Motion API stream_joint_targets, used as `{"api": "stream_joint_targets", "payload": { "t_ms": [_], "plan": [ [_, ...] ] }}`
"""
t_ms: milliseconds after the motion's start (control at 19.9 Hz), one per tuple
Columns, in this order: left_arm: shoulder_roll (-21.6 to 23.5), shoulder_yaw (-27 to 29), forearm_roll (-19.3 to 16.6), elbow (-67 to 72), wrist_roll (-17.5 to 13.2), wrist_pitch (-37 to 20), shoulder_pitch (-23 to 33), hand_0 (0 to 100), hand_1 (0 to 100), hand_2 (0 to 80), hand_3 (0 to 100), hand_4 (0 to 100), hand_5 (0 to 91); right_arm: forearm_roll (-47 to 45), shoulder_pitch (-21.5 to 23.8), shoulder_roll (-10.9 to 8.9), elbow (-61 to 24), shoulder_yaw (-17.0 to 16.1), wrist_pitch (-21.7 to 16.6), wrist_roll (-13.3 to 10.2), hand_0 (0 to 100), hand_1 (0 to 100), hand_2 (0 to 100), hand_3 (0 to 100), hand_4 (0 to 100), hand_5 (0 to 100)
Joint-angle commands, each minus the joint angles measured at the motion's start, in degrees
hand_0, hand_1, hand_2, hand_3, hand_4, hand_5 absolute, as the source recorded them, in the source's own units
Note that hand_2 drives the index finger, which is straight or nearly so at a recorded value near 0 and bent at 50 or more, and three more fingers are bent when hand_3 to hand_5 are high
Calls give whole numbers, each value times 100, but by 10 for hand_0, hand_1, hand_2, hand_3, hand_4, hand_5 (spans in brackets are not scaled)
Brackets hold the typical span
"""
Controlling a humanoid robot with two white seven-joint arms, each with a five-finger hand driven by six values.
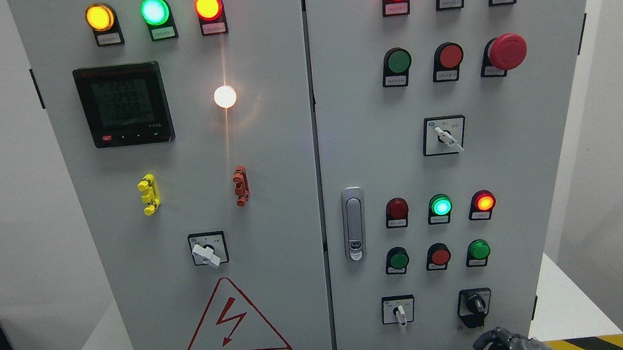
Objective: Flip black knob to close circuit
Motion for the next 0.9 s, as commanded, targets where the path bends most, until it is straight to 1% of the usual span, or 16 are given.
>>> {"api": "stream_joint_targets", "payload": {
  "t_ms": [0,100,151,201,251,351,452,703,803,854],
  "plan": [
    [0,0,0,0,3,-1,0,120,556,0,0,0,0,-2826,664,3,-288,84,-683,-126,0,69,21,200,143,49],
    [0,0,0,0,3,-1,0,120,556,0,0,0,0,-3318,779,-6,-280,75,-745,-117,0,49,0,146,92,0],
    [0,0,0,0,3,-1,0,120,556,0,0,0,0,-3617,779,-6,-279,84,-711,-117,0,40,0,130,72,0],
    [0,0,0,0,3,-1,0,120,556,0,0,0,0,-3863,797,3,-279,67,-754,-109,0,20,0,86,22,0],
    [0,0,0,0,3,-1,0,120,556,0,0,0,0,-4048,840,-6,-279,58,-763,-83,0,9,0,48,0,0],
    [0,0,0,0,3,-1,0,120,556,0,0,0,0,-4251,867,-15,-279,23,-755,-38,0,0,0,0,0,0],
    [0,0,0,0,3,-1,0,120,556,0,0,0,0,-4454,876,-15,-279,14,-737,-38,0,0,0,0,0,0],
    [0,0,0,0,3,-1,0,120,556,0,0,0,0,-4490,920,-15,-253,-56,-579,5,0,0,0,0,0,0],
    [0,0,0,0,3,-1,0,120,556,0,0,0,0,-4490,946,-15,-253,-135,-500,259,0,0,0,0,0,0],
    [0,0,0,0,3,-1,0,120,556,0,0,0,0,-4490,946,-15,-262,-153,-500,295,0,0,0,0,0,0]
  ]
}}
